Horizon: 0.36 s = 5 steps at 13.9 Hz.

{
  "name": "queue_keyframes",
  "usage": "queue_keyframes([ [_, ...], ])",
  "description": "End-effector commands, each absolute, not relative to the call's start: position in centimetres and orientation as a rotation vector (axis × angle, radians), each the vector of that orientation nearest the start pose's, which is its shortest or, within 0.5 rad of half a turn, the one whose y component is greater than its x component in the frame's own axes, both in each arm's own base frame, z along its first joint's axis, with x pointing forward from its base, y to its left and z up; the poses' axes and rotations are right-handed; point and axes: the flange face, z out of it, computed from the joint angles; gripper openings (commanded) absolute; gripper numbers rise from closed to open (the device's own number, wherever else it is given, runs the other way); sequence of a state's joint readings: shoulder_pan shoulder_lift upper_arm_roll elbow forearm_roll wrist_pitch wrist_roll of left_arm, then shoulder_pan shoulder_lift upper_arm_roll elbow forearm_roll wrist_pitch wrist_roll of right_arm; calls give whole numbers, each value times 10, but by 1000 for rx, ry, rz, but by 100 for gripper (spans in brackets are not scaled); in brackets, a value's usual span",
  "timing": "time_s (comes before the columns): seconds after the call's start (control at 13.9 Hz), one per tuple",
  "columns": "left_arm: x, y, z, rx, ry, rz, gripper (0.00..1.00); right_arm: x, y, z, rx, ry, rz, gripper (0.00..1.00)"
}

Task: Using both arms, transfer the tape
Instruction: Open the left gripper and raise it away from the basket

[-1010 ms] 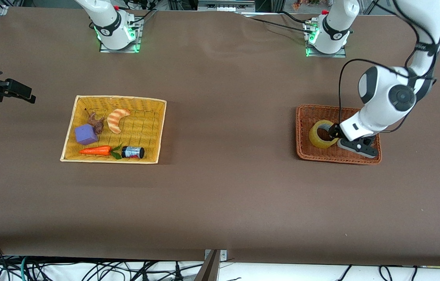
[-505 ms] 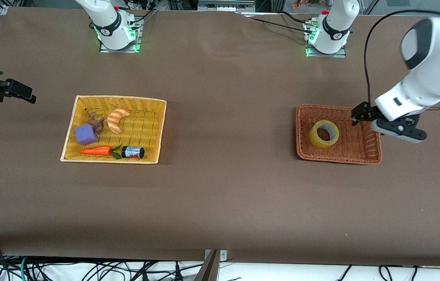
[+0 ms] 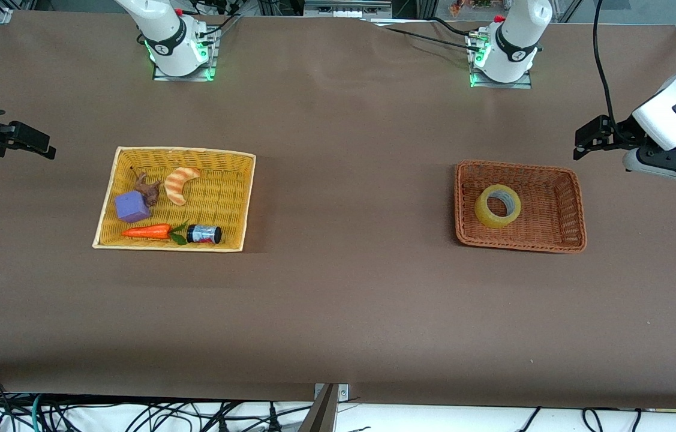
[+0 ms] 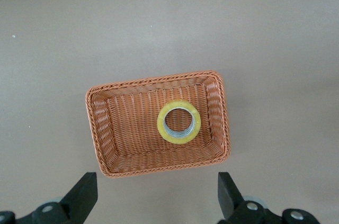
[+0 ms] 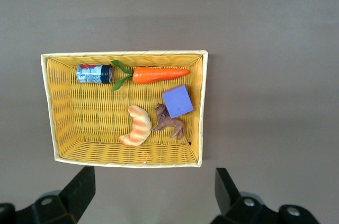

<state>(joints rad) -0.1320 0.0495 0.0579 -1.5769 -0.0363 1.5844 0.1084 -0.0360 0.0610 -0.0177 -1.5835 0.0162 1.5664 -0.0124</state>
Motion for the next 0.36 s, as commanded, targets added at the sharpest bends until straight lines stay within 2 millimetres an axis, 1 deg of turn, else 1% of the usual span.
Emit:
queue_keyframes([
  [0.0, 573, -47, 596, -3134, 241, 94, 100, 572, -29, 588, -3122, 56, 109, 100],
  [0.29, 572, -49, 598, -3137, 202, 89, 100, 572, -29, 588, -3122, 53, 109, 100],
])
